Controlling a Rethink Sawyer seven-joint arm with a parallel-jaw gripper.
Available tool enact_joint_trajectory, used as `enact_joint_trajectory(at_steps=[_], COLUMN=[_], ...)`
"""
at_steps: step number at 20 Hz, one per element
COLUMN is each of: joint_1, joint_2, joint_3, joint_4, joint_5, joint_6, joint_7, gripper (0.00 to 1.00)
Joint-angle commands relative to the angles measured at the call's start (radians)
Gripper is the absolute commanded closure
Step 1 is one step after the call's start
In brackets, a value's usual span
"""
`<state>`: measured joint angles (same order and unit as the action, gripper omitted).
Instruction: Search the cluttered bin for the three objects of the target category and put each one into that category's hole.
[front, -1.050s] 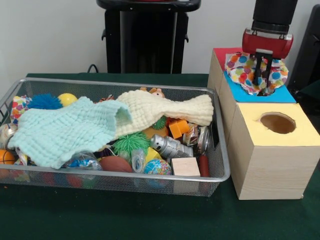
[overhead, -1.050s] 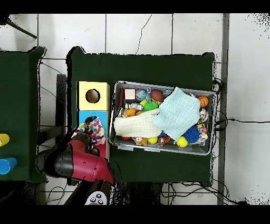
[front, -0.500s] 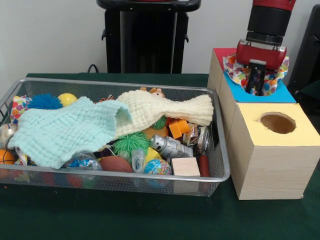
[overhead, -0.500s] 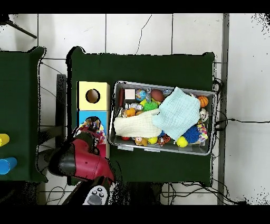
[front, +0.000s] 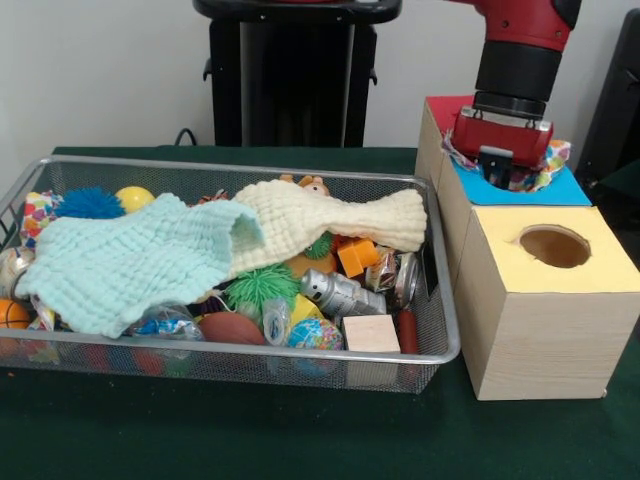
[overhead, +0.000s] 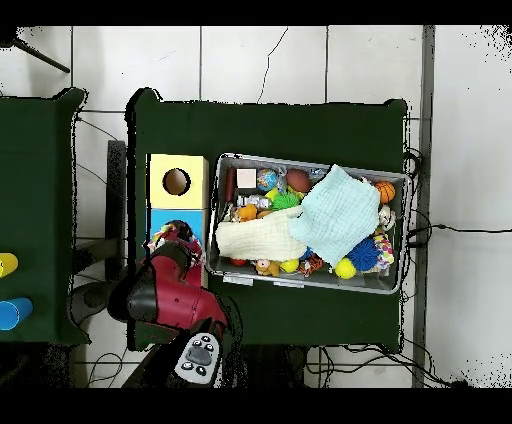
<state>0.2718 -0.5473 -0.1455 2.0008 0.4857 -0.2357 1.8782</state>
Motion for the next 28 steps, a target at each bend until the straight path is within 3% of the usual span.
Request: enact_joint_trajectory(at_steps=[1,4,5,10,14,17,21,24,28], joint_1=[-0.08,-0.067,-0.063,-0.026,-0.008,-0.003,0.046,0.074,0.076], joint_2=[0.182,0.182,0.179,0.165,0.101,0.028,-0.051,-0.068,-0.085], joint_3=[0.114,0.099,0.096,0.055,0.02,-0.002,-0.11,-0.182,-0.206], joint_4=[-0.055,-0.064,-0.063,-0.072,-0.062,-0.061,-0.106,-0.163,-0.184], joint_5=[-0.024,-0.02,-0.01,0.038,0.061,0.048,0.014,-0.025,-0.048], joint_6=[-0.025,-0.019,-0.008,0.075,0.192,0.322,0.553,0.678,0.719], joint_7=[0.21,0.199,0.201,0.175,0.165,0.15,0.164,0.182,0.186], gripper=[1.0,1.0,0.0,0.0,0.0,0.0,0.0,0.0,0.0])
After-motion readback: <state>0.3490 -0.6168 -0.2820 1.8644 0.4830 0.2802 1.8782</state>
